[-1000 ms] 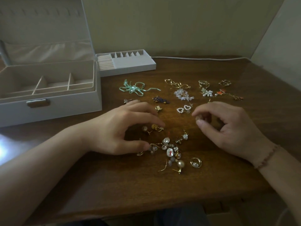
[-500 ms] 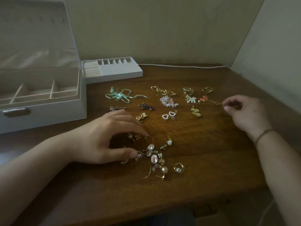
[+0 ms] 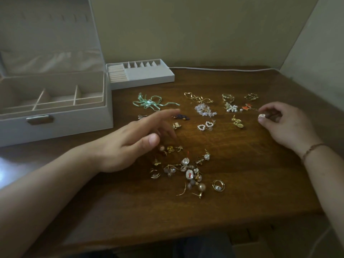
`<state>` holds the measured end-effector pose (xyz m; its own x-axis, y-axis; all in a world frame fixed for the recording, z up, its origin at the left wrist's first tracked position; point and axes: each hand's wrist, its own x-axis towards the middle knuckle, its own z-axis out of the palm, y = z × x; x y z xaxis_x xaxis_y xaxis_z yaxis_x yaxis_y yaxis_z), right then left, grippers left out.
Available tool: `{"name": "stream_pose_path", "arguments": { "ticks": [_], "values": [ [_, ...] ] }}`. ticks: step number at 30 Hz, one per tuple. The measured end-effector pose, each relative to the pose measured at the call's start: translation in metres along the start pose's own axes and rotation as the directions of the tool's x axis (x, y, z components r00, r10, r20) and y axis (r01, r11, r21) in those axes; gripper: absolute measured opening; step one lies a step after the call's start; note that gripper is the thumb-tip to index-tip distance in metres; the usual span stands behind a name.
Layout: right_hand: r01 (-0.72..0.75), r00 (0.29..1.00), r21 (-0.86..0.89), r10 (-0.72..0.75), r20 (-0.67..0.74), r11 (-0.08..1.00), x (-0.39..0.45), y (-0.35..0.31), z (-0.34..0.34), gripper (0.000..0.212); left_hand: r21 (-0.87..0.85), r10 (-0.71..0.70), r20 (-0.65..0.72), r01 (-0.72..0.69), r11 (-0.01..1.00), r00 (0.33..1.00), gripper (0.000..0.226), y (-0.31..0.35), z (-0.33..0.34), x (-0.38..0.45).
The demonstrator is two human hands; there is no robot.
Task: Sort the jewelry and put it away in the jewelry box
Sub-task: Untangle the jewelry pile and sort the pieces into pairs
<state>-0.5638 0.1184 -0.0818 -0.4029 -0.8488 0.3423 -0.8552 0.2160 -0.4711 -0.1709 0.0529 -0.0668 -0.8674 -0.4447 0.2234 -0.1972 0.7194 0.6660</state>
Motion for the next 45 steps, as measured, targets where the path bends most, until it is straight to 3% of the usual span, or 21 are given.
{"name": "stream_pose_path", "arguments": {
  "ticks": [5, 8, 10, 13, 16, 18, 20, 24, 28, 33, 39, 45],
  "values": [
    [-0.003, 1.0, 0.063, 0.004, -0.023, 0.998, -0.002, 0.002, -0.002, 0.017, -0.118, -0.008, -0.091, -0.003, 0.993, 0.996, 0.09, -0.004, 0.0, 0.003],
    [-0.001, 0.972, 0.276, 0.066, -0.225, 0.961, -0.01, -0.011, -0.008, 0.01, -0.221, -0.032, -0.106, 0.008, 0.975, 0.994, 0.093, -0.006, -0.003, 0.004],
    [0.117, 0.953, 0.359, -0.003, -0.304, 0.926, -0.021, -0.026, -0.018, 0.01, -0.241, -0.017, -0.101, -0.008, 0.971, 0.995, 0.094, -0.005, -0.004, 0.004],
    [0.327, 0.944, 0.424, -0.273, -0.185, 0.845, -0.046, -0.056, -0.022, 0.011, -0.227, 0.007, -0.082, -0.026, 0.974, 0.997, 0.091, 0.001, -0.004, 0.005],
    [0.472, 0.848, 0.421, -0.529, 0.022, 0.774, -0.073, -0.085, -0.011, 0.013, -0.069, 0.015, 0.029, -0.013, 0.998, 0.999, 0.065, 0.006, -0.004, 0.004],
    [0.515, 0.77, 0.426, -0.62, 0.151, 0.744, -0.086, -0.098, -0.005, 0.014, 0.027, 0.016, 0.119, -0.02, 0.999, 0.993, 0.046, 0.01, -0.005, 0.003],
    [0.556, 0.695, 0.421, -0.679, 0.239, 0.717, -0.092, -0.103, -0.003, 0.015, 0.088, 0.027, 0.152, -0.04, 0.995, 0.988, 0.045, 0.014, -0.005, 0.003],
    [0.605, 0.629, 0.395, -0.719, 0.296, 0.692, -0.096, -0.104, -0.001, 0.023, 0.14, 0.076, 0.139, -0.096, 0.985, 0.987, 0.046, 0.022, -0.001, 0.005],
    [0.618, 0.634, 0.337, -0.704, 0.321, 0.71, -0.096, -0.105, 0.002, 0.02, 0.217, 0.099, 0.204, -0.144, 0.966, 0.974, 0.042, 0.022, 0.001, 0.005],
    [0.565, 0.708, 0.348, -0.657, 0.261, 0.748, -0.096, -0.103, 0.001, 0.016, 0.237, 0.1, 0.206, -0.149, 0.96, 0.973, 0.028, 0.019, -0.003, 0.004],
    [0.587, 0.618, 0.421, -0.719, 0.32, 0.692, -0.097, -0.102, -0.002, 0.02, 0.23, 0.066, 0.162, -0.102, 0.968, 0.985, 0.025, 0.018, -0.007, 0.002],
    [0.559, 0.744, 0.341, -0.639, 0.197, 0.756, -0.094, -0.097, -0.001, 0.026, 0.209, 0.013, 0.171, -0.049, 0.977, 0.985, 0.03, 0.02, -0.012, 0.001]
  ]
}}
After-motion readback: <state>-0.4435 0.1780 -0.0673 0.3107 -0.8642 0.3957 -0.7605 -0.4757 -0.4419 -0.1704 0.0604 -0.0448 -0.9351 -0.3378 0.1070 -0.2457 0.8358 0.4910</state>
